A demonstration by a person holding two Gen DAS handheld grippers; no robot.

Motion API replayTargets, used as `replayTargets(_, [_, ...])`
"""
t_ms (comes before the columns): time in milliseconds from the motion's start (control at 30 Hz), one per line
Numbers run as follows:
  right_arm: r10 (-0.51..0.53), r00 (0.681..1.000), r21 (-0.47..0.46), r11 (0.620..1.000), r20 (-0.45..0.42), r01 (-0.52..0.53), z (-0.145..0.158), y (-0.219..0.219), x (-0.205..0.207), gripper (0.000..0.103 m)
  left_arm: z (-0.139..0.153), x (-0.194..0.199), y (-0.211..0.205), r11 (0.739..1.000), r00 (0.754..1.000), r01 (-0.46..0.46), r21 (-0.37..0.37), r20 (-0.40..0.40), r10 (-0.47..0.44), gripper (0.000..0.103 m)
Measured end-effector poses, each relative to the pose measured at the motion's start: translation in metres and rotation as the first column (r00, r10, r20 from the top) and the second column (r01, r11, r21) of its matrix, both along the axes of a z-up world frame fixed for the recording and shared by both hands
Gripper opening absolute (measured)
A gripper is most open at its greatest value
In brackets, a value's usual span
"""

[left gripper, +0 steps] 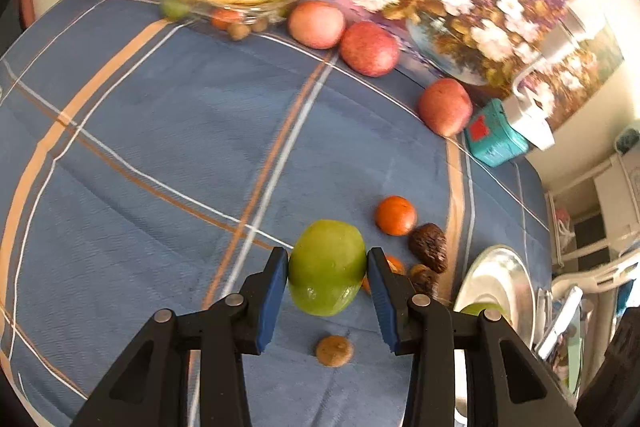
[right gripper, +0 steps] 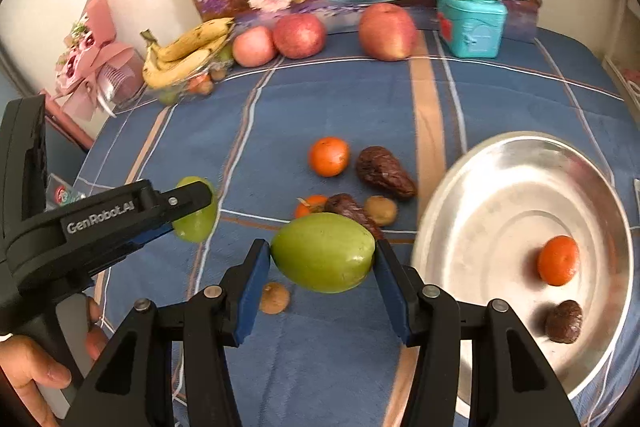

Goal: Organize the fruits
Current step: 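Release the green pear into the steel bowl with the right tool while the left tool drops the lime in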

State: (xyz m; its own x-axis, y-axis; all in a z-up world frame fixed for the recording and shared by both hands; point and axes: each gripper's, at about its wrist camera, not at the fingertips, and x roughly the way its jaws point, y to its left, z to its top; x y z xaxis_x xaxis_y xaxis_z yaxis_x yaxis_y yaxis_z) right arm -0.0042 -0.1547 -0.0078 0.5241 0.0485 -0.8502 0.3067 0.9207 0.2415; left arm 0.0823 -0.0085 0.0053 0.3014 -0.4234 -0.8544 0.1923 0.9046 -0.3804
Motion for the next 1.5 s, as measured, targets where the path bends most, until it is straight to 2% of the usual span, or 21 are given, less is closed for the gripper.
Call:
replayTargets(133, [-0.062,0.998,-0.010,0.998,0.004,0.062,0.006,-0.021,-0.010,0.055,0.005,-0.009,-0.019,0.998,0.998,0.060,-0.007,0.008,-0.060,0.043])
replayTargets(300, [-0.217,0.976,-0.043,0.975,-0.010,0.217,0.009,-0.066,-0.031,0.055,0.011,-0.031,-0.058,0.982,0.981,0.187,0.015,0.043,-0.188,0.043])
replayTargets(367, [-0.301,0.954,-0.062,0.952,-0.018,0.299,0.008,-0.091,-0.043,0.055,0.013,-0.044,-0.075,0.969,0.968,0.248,0.010,0.051,-0.248,0.043])
replayTargets(467, [-0.438,0.898,-0.084,0.897,-0.035,0.434,0.005,-0.129,-0.065,0.055,0.012,-0.065,-0.105,0.938,0.936,0.348,-0.004,0.055,-0.347,0.043])
replayTargets(567, [-0.540,0.840,-0.074,0.841,-0.058,0.536,0.001,-0.163,-0.086,0.055,0.008,-0.085,-0.132,0.900,0.898,0.436,0.020,0.062,-0.436,0.043])
replayTargets(667, [-0.593,0.801,-0.049,0.805,-0.079,0.591,-0.004,-0.184,-0.099,0.055,-0.001,-0.100,-0.152,0.863,0.861,0.503,0.055,0.052,-0.505,0.043])
replayTargets(767, [-0.603,0.792,-0.042,0.798,-0.094,0.602,-0.006,-0.188,-0.100,0.055,-0.006,-0.106,-0.160,0.851,0.851,0.521,0.071,0.038,-0.524,0.043])
replayTargets(900, [-0.586,0.803,-0.029,0.809,-0.113,0.586,-0.010,-0.190,-0.098,0.055,-0.013,-0.104,-0.160,0.852,0.855,0.516,0.086,0.016,-0.519,0.044])
replayTargets(1100, [-0.571,0.811,-0.034,0.820,-0.131,0.572,-0.014,-0.188,-0.092,0.055,-0.013,-0.099,-0.154,0.857,0.859,0.511,0.070,0.012,-0.513,0.048])
replayTargets(1267, [-0.567,0.817,-0.081,0.823,-0.106,0.562,-0.004,-0.184,-0.093,0.057,-0.007,-0.096,-0.148,0.863,0.863,0.501,0.060,0.028,-0.504,0.049])
replayTargets(1367, [-0.559,0.824,-0.071,0.829,-0.096,0.554,0.000,-0.182,-0.092,0.058,-0.006,-0.086,-0.137,0.884,0.886,0.462,0.065,0.016,-0.464,0.052])
replayTargets(1500, [-0.538,0.839,-0.089,0.842,-0.084,0.531,0.004,-0.173,-0.086,0.057,-0.002,-0.061,-0.108,0.931,0.935,0.350,0.106,0.024,-0.354,0.058])
